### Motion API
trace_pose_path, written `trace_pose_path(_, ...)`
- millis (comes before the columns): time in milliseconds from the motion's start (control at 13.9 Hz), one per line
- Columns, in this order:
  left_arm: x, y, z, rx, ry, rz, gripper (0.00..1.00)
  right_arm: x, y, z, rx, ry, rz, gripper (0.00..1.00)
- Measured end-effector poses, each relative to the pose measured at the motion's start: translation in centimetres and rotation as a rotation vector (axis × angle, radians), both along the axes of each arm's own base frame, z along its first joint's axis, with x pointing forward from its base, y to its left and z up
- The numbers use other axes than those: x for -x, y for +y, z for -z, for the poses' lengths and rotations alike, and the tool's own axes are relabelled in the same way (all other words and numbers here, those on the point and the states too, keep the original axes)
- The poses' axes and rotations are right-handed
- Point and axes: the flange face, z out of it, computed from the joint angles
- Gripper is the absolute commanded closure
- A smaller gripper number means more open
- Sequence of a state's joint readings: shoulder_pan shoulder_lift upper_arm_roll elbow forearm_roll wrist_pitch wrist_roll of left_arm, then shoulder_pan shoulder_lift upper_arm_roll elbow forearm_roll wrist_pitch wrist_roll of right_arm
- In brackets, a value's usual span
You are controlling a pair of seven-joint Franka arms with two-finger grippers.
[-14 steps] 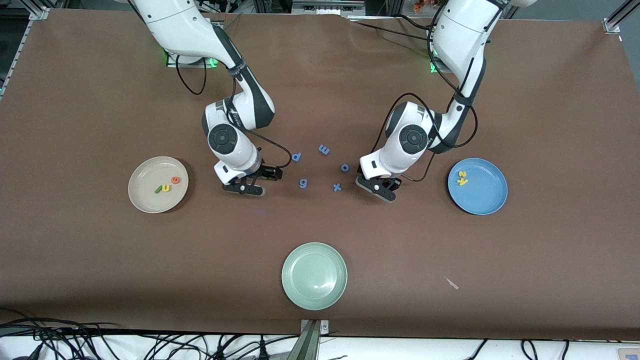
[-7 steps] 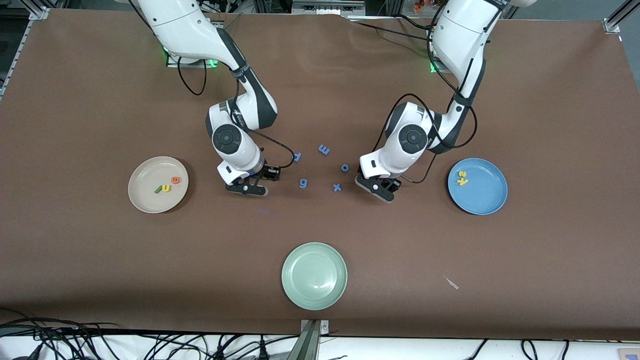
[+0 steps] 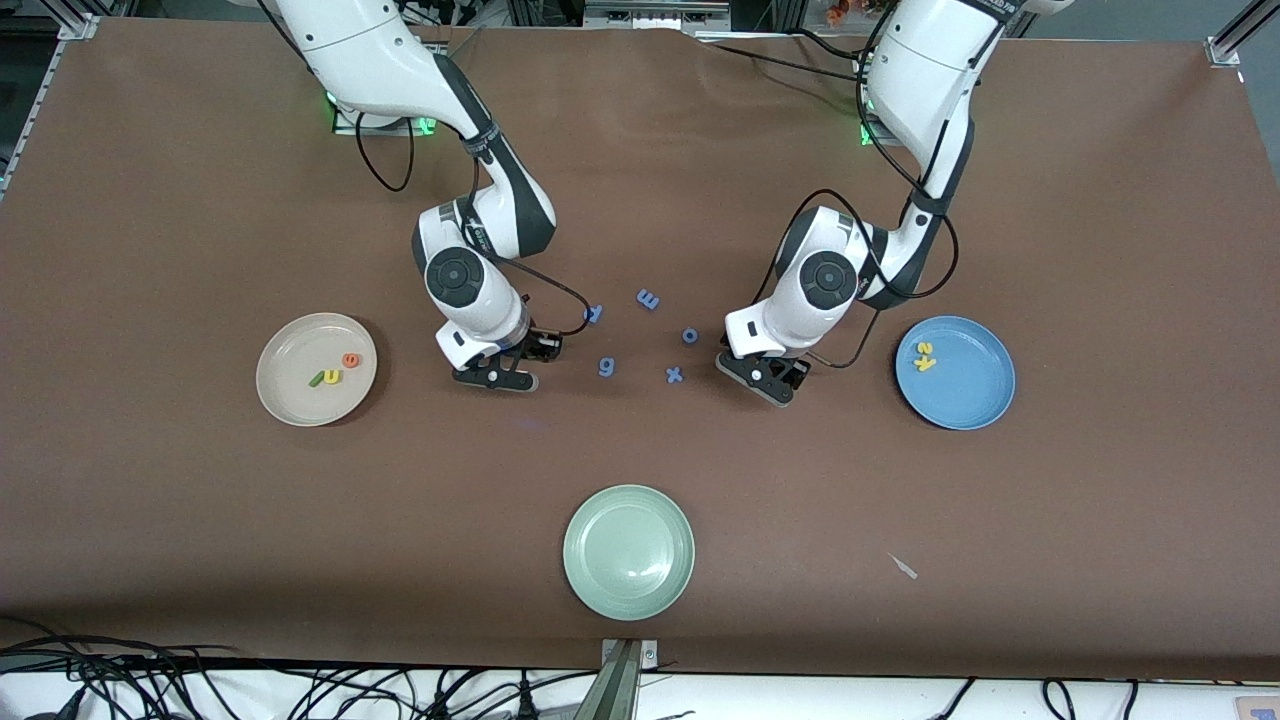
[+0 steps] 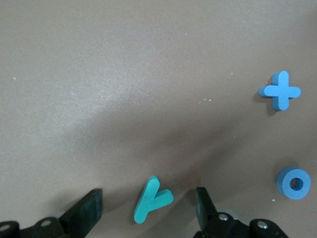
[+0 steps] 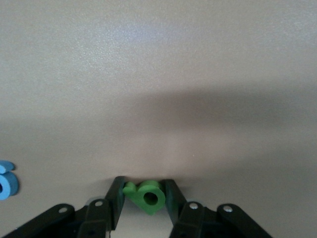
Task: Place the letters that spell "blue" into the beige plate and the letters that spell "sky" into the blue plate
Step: 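Grasp the green b with the right gripper while the left gripper grasps the y, then release the b and teal y over the white and blue plates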
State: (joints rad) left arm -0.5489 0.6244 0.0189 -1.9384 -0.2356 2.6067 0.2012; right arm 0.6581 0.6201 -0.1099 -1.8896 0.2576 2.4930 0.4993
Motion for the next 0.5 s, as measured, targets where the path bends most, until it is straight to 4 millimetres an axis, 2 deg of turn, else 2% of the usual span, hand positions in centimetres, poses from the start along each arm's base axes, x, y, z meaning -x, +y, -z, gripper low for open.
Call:
trace_pose_path(215, -0.1, -0.1, -0.3, 0.002, -0.005, 0.001, 0.76, -0.2, 0.1, -0.2, 0.0, 0.004, -0.009, 0.66)
trace_pose_path(503, -0.1, -0.3, -0.5, 0.005, -0.007, 0.004, 0.99, -1.1, 0.0, -1.3, 0.006, 0.029, -0.026, 0.66)
